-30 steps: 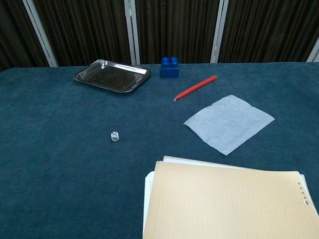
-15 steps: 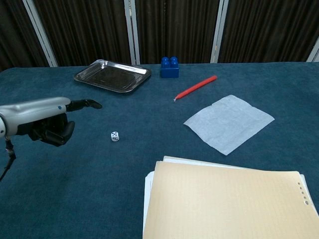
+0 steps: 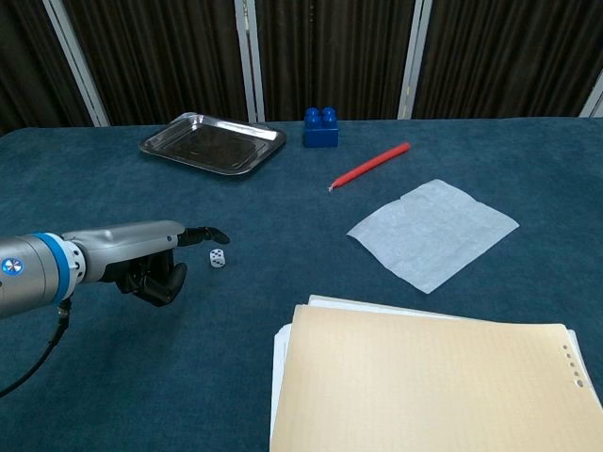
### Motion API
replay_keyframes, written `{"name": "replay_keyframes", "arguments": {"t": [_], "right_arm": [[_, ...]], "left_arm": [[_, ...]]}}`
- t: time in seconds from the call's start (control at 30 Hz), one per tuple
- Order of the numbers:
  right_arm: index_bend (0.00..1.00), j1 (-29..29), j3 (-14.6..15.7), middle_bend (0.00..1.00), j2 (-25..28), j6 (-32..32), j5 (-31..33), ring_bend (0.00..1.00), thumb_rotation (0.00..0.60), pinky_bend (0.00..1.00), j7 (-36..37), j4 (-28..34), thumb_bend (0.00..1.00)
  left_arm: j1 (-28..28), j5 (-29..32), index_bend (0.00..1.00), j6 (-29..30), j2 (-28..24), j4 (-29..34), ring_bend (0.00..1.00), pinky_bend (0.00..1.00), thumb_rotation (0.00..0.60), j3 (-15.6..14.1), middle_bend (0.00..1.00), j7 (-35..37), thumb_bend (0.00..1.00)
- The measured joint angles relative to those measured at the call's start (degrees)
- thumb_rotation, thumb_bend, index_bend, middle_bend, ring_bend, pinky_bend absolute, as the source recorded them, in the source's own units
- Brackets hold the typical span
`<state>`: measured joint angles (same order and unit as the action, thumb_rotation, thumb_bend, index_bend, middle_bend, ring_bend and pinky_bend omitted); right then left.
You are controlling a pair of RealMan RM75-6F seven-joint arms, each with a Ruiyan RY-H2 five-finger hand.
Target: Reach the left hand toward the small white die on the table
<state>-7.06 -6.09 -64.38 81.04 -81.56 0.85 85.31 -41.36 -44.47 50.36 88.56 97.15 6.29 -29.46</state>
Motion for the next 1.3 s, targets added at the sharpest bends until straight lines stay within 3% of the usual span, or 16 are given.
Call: {"name": "replay_keyframes", "arguments": {"t": [0.6,0.97,1.1,1.3], "right_arm": [[0.0,0.03,-0.09,0.0,0.16,0.12,0.11,0.0,0.6,0.0,0.21,0.04,0.0],[0.0,0.04,0.08,0.0,0.32,0.38,-0.56,0.0,0.6,0.0,0.44,0.32,0.0],[0.0,0.04,0.22,0.0,0.4,0.71,-1.06,0.0,0.6,0.0,0.18,0.78,0.0],[0.0,0.07,0.41,0.0,0.59,1.17,-1.85,0.0,0.6,0.0,0.19,1.41,0.0]], "left_arm": [[-0.51,0.86,0.0,-0.52,-0.02,-2.14,0.98,1.0,0.6,-2.74,1.0,3.53,0.96],[3.87,-1.59,0.0,2.78,-4.04,0.87,0.97,1.0,0.6,-6.29,1.0,7.47,0.96],[5.99,-5.05,0.0,5.35,-5.28,2.08,0.97,1.0,0.6,-6.28,1.0,10.68,0.96],[10.15,-15.61,0.0,13.52,-9.28,5.46,0.95,1.0,0.6,-5.93,0.99,15.41,0.96]]}}
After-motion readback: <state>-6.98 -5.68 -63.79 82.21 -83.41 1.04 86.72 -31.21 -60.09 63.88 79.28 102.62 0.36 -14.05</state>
